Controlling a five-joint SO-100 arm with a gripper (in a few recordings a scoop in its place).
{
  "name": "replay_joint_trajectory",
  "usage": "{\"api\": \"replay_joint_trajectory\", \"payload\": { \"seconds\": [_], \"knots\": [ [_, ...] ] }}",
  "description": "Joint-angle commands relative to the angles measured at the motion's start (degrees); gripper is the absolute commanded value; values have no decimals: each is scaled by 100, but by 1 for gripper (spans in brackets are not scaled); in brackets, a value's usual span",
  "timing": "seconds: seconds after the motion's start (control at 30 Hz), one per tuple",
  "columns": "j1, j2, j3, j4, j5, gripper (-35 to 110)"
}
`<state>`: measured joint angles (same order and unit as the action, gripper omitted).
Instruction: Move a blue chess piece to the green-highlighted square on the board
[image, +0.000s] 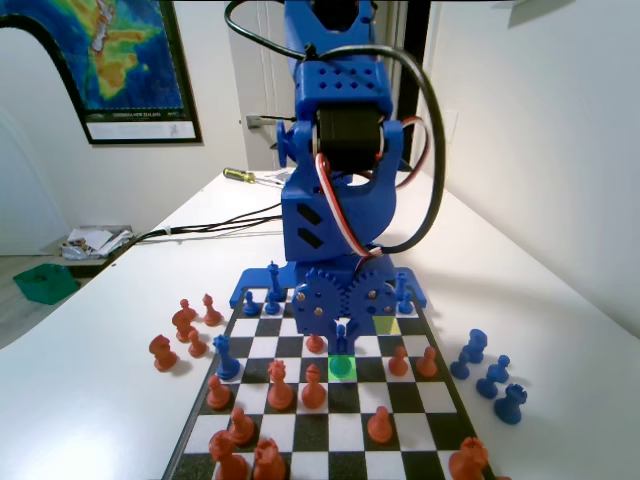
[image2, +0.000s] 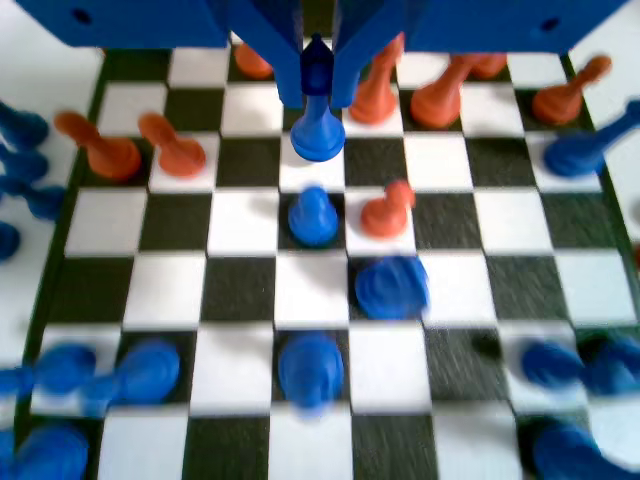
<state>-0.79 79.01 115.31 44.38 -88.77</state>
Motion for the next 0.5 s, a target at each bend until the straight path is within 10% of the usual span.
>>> {"api": "replay_joint_trajectory", "payload": {
  "seconds": [0.0,0.47],
  "knots": [
    [-97,123,88,-97,-114,1],
    [-149,132,123,-202,-18,6]
  ]
}}
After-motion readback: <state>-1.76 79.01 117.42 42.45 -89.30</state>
